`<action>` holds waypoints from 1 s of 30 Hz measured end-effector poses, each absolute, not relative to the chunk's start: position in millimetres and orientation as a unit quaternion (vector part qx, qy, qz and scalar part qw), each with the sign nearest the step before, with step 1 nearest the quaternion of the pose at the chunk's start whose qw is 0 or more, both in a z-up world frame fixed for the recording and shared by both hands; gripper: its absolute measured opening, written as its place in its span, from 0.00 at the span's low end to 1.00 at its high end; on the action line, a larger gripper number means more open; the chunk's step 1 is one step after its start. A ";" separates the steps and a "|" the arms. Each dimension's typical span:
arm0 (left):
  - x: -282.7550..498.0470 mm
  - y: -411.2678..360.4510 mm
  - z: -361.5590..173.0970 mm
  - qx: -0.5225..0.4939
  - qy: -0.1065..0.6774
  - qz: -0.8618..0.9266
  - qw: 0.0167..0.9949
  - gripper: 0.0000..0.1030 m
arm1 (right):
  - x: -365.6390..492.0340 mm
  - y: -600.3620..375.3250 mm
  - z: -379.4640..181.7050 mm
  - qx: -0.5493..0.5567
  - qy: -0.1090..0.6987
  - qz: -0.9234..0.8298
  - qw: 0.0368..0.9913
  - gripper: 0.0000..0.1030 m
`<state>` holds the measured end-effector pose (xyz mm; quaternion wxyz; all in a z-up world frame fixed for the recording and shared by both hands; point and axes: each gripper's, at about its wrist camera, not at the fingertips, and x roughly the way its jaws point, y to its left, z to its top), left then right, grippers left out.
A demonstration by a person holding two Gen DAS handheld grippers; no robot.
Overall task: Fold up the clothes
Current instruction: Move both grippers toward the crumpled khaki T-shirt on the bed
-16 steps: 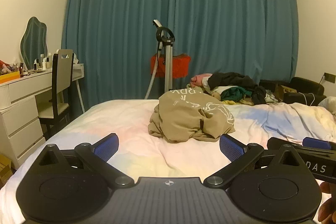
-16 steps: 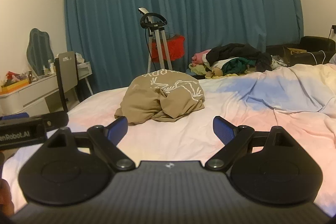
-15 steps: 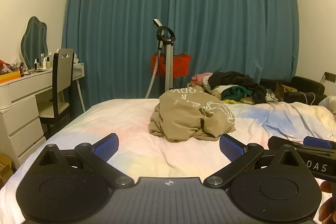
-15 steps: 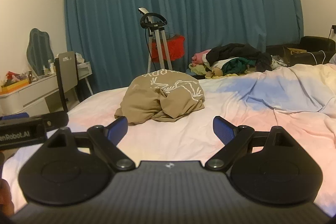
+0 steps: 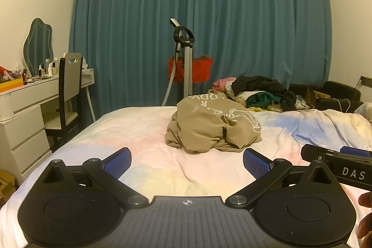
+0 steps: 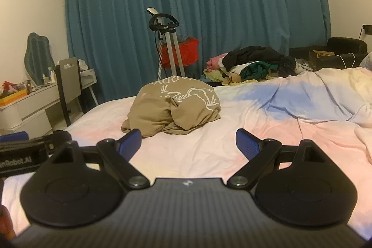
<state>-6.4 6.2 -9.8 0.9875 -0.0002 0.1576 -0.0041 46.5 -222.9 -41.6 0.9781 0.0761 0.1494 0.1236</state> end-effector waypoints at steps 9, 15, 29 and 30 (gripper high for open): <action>-8.3 2.8 -9.4 0.011 0.150 0.003 0.989 1.00 | 45.5 -225.5 -39.9 0.081 0.144 0.127 0.978 0.87; -7.9 2.2 -12.0 0.010 0.149 0.002 0.989 1.00 | 44.5 -227.3 -37.5 0.075 0.137 0.127 0.979 0.87; 12.0 7.8 -26.2 -0.024 0.182 -0.012 0.983 1.00 | 51.2 -252.8 -30.4 0.096 0.131 0.093 0.982 0.87; 16.7 7.6 -28.4 -0.027 0.189 -0.014 0.981 1.00 | 53.0 -255.5 -28.9 0.102 0.139 0.095 0.980 0.87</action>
